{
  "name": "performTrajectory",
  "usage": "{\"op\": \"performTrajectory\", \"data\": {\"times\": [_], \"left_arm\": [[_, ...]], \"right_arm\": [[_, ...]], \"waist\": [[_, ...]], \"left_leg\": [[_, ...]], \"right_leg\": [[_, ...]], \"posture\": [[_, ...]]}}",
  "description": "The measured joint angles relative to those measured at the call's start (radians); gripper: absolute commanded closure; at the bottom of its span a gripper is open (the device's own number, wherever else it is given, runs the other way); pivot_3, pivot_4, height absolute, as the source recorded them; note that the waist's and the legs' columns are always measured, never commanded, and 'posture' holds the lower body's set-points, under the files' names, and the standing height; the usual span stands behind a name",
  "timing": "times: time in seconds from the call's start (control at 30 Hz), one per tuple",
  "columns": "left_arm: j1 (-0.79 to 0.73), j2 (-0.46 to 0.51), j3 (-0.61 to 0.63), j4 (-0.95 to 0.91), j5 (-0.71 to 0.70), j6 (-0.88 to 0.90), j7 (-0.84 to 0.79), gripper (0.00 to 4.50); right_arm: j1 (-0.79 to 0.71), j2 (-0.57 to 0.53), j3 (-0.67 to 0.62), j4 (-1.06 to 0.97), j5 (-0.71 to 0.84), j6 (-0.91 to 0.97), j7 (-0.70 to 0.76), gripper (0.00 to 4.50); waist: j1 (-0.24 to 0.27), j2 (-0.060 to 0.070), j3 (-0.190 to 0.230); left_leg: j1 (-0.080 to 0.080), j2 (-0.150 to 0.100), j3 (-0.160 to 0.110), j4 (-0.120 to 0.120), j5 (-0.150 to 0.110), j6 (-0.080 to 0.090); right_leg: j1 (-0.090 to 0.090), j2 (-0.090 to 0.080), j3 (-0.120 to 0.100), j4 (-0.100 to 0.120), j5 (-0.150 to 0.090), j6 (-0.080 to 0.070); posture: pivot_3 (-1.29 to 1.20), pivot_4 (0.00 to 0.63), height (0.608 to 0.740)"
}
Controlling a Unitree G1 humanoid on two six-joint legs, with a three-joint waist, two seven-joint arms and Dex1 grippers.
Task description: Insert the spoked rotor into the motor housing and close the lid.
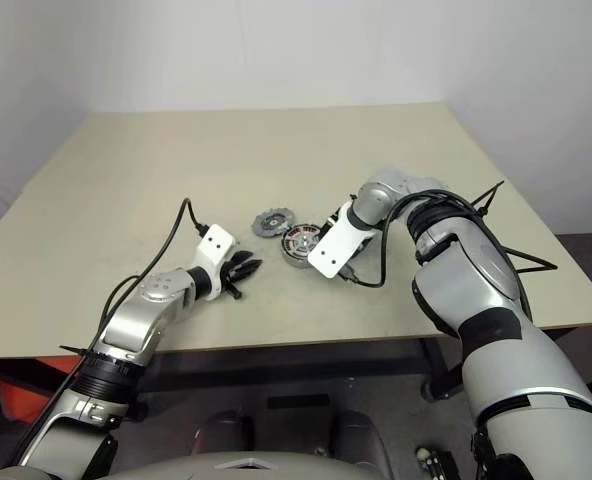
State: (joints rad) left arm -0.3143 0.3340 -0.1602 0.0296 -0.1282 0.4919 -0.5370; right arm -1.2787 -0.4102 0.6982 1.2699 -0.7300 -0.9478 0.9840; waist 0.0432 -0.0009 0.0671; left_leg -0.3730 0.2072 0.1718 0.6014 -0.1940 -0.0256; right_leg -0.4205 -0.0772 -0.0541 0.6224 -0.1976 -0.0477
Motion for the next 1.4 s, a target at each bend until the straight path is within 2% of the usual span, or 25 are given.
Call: {"op": "performTrajectory", "data": {"times": [0.9,1.0,1.17,1.4], "left_arm": [[0.003,0.001,0.0,-0.027,0.007,0.017,0.001,3.1],[0.004,0.001,0.0,-0.028,0.012,0.018,0.001,3.1],[0.005,0.001,0.0,-0.03,0.015,0.018,0.001,3.1],[0.009,0.001,0.0,-0.032,0.016,0.018,0.001,3.1]], "right_arm": [[0.001,0.023,0.004,0.022,-0.02,0.053,-0.068,1.76],[0.002,0.019,0.008,0.023,-0.022,0.051,-0.064,2.31],[-0.003,0.011,0.006,0.021,-0.019,0.047,-0.053,4.0],[0.001,0.014,0.016,0.019,-0.025,0.028,-0.057,4.0]], "waist": [[0.0,0.0,0.0],[-0.001,0.0,0.0],[-0.001,0.0,0.0],[-0.001,0.0,0.0]], "left_leg": [[0.0,0.0,0.0,0.002,0.0,0.0],[0.0,0.0,0.0,0.002,0.0,0.0],[0.001,0.0,0.0,0.002,0.0,0.0],[0.003,0.0,0.0,0.002,0.0,0.0]], "right_leg": [[0.0,0.0,0.0,0.001,0.0,0.0],[0.0,0.0,0.0,0.001,0.0,0.0],[0.001,0.0,0.0,0.001,0.0,0.0],[0.003,0.0,0.0,0.002,0.001,-0.001]], "posture": [[0.0,0.0,0.74],[0.0,0.0,0.74],[0.0,0.0,0.74],[0.0,0.0,0.74]]}}
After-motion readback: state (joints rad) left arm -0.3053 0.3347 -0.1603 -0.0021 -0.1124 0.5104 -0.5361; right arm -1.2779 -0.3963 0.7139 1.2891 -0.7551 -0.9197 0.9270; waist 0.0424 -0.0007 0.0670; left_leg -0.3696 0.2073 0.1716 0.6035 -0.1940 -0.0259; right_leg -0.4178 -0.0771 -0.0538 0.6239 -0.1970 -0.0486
